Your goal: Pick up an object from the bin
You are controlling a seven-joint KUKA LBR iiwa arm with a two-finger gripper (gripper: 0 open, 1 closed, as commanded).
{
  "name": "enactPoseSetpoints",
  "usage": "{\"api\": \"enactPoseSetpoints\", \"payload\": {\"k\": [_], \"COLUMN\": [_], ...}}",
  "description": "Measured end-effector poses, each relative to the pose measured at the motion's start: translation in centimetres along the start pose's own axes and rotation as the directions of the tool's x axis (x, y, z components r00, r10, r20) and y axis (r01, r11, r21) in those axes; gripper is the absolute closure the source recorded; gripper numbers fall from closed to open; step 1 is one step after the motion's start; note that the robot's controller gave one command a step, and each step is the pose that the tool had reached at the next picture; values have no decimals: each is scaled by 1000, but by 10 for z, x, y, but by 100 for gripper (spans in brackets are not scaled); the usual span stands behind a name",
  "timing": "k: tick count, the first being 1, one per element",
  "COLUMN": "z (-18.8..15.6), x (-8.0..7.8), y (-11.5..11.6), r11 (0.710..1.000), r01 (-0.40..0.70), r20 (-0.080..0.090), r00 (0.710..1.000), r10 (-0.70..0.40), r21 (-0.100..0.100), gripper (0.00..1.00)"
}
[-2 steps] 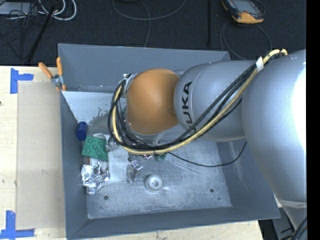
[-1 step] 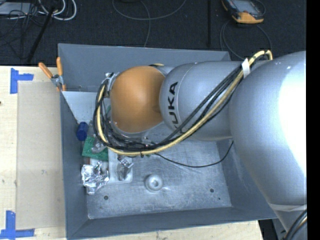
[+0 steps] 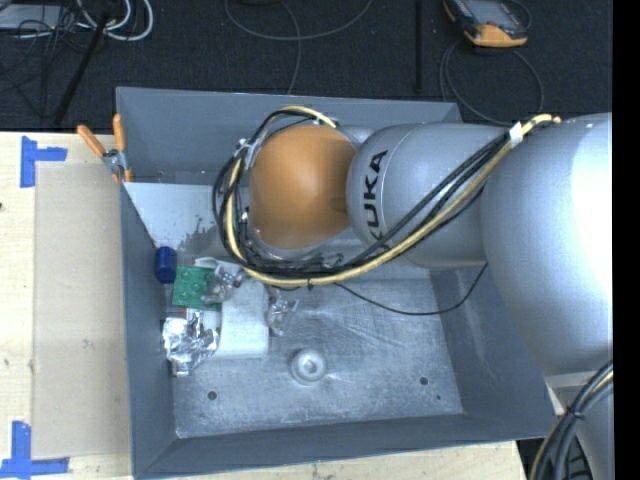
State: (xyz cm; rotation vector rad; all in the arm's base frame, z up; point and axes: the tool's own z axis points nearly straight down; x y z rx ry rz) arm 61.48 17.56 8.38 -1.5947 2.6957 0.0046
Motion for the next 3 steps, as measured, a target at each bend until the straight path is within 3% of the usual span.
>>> {"api": "enactPoseSetpoints", "payload": {"k": [1, 2, 3], "z": [4, 3, -92], "x": [-10, -10, -12], "y": [42, 42, 41], "r11": [995, 995, 995], "r01": [99, 102, 98], "r20": [-20, -25, -5], "r00": [995, 994, 995], "r10": [-99, -102, -98], "r21": [4, 4, 1], "gripper": [0, 100, 100]}}
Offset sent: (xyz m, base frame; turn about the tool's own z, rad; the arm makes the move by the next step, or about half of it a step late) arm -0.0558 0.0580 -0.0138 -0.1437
